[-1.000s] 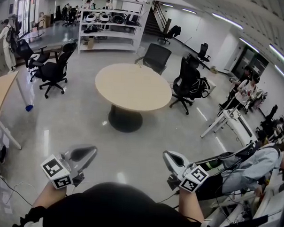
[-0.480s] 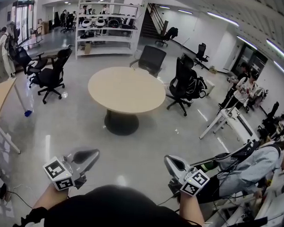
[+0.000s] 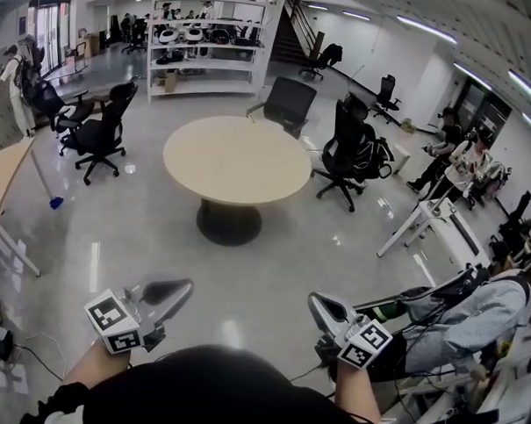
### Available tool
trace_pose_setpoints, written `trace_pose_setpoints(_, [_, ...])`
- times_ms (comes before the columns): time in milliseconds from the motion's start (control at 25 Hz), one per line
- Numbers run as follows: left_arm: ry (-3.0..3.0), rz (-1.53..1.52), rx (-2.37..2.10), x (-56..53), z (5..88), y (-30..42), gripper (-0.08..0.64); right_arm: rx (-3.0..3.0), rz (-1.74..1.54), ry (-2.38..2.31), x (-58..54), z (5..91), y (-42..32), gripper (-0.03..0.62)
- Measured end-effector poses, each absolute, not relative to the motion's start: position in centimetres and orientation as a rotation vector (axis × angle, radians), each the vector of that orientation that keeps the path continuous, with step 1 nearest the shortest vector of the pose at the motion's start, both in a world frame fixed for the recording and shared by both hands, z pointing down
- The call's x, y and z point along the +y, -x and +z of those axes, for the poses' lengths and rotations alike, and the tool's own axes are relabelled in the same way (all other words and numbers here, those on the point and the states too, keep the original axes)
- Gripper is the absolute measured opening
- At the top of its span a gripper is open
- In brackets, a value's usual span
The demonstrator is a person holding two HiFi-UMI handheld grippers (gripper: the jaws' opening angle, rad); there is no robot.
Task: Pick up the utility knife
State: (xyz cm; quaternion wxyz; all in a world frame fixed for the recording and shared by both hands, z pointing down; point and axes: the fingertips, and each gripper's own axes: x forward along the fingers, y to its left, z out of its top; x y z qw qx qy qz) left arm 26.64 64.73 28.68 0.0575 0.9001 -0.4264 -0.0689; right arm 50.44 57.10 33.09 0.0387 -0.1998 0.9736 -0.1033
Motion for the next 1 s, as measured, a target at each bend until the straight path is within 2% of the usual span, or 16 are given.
trace_pose_setpoints(240, [-2.702,-0.206,-1.307,63.3,29.0,-25.7,-0.003,2.998,-0.350,0.597,55.3,33.7,-49.5,0.014])
trace_pose_setpoints(440, [-2.680,-0.250,-1.308,61.2,29.8,-22.3,-0.003,3.028,-0.345,0.593,53.2,33.9,-46.1,0.014])
trace_pose_setpoints(1000, [-2.718,-0.296,-1.268,52.4,28.8,-2.7,-0.003,3.041,-0.247,0.699,44.9,30.5,-27.6,0.015])
